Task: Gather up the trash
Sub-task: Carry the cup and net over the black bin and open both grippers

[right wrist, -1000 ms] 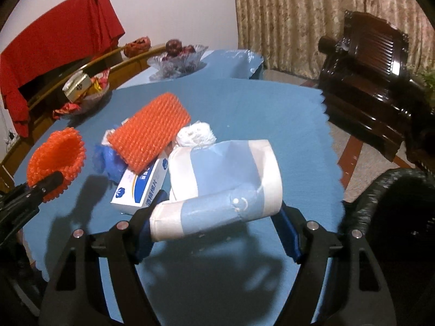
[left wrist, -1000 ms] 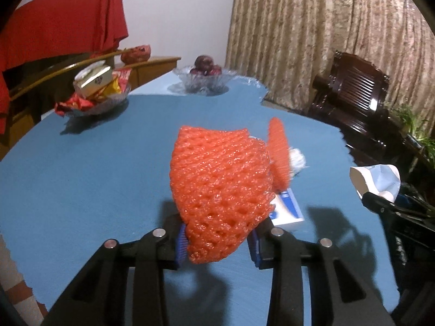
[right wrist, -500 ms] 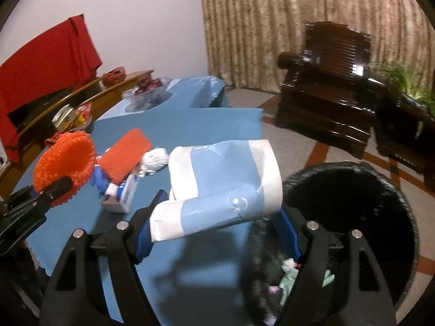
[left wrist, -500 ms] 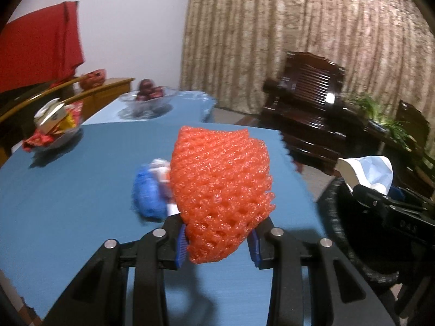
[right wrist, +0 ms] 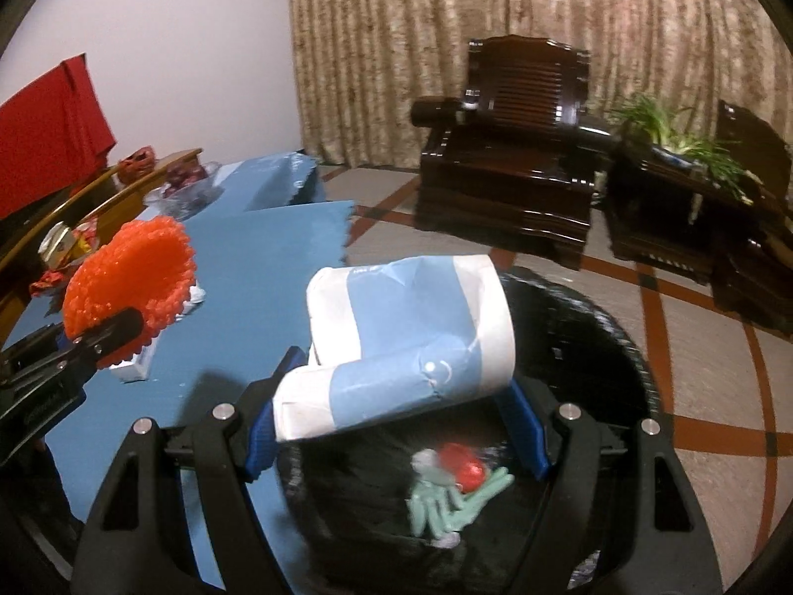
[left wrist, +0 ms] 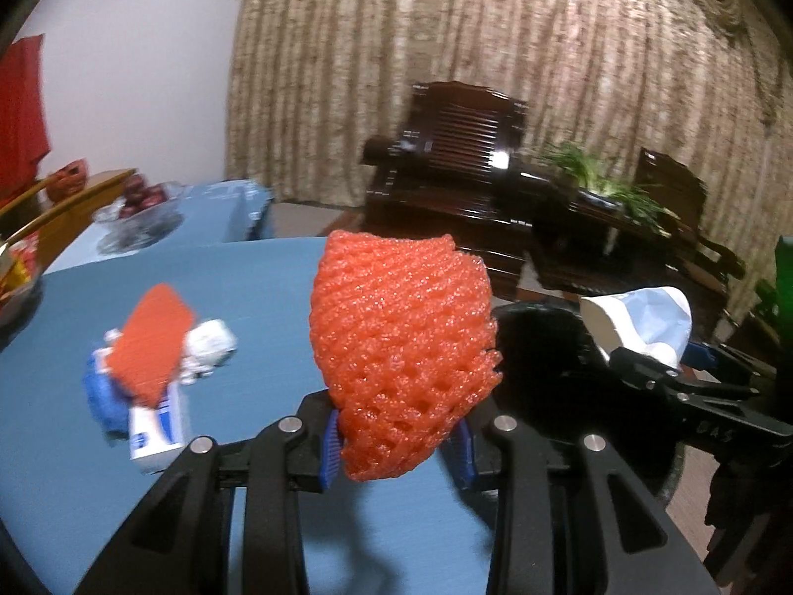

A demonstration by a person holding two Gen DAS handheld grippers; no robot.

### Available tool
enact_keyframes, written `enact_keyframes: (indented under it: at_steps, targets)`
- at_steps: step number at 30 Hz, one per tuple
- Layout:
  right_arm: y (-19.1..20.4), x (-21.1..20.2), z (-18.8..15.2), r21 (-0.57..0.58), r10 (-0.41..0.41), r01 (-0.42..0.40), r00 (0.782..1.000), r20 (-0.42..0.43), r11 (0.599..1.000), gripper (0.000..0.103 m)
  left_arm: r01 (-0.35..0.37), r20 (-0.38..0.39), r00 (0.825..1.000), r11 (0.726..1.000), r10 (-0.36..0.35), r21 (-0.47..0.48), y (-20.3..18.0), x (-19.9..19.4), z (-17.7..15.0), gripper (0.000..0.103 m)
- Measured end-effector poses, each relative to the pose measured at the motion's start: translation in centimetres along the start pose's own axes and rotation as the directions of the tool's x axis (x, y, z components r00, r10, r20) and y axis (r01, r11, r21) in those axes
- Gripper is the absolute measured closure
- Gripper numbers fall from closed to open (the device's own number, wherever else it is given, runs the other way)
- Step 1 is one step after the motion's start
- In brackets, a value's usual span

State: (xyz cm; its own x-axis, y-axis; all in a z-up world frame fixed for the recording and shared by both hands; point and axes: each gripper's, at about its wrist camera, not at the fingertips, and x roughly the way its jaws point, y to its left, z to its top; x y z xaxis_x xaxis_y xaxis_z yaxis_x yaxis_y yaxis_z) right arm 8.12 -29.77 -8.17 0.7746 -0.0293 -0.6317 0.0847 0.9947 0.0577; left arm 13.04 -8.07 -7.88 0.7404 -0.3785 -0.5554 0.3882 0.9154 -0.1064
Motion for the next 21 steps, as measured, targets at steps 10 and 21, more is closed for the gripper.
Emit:
enact_keyframes:
  at_steps: [10,21]
  targets:
    - [-4.9,-0.2,-1.4,0.053,-0.081,0.082,0.997,-0.013,0.995,0.030,0.115,-0.034,0.993,0.990,-0.113,0.086,-6.3,3.7,0.8,0.068]
    - [-9.0,0.5,-3.0,0.094,-0.134,0.137,0.990,-0.043,0.986,0.030,0.182,-0.094,0.981,0.974,-0.170,0.136,-10.9,7.4,0.2,0.068]
